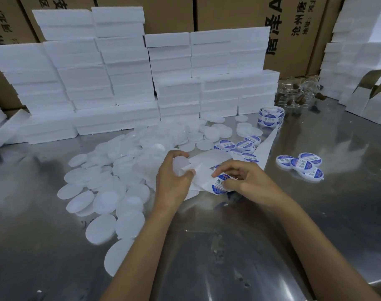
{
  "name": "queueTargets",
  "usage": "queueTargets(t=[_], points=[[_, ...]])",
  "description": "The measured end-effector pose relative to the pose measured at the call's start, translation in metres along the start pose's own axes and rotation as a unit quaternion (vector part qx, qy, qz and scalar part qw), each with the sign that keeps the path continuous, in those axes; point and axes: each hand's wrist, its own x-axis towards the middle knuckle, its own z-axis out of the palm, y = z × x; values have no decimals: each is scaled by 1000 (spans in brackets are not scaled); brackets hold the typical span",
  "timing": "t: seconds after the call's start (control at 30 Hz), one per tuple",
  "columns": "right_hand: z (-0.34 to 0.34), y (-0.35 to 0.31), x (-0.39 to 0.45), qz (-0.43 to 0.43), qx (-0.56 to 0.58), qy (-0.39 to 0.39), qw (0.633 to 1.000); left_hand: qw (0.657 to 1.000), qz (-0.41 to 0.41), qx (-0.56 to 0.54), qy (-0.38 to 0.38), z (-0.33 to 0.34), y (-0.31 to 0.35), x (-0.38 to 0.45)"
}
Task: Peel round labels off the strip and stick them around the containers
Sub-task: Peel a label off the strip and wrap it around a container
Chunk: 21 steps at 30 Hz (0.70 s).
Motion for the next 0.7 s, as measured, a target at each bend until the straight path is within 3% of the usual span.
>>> queueTargets(t=[0.7], points=[[1,-1,-2,-38,-16,-31,999,998,1,30,-52,5,-2,-5]])
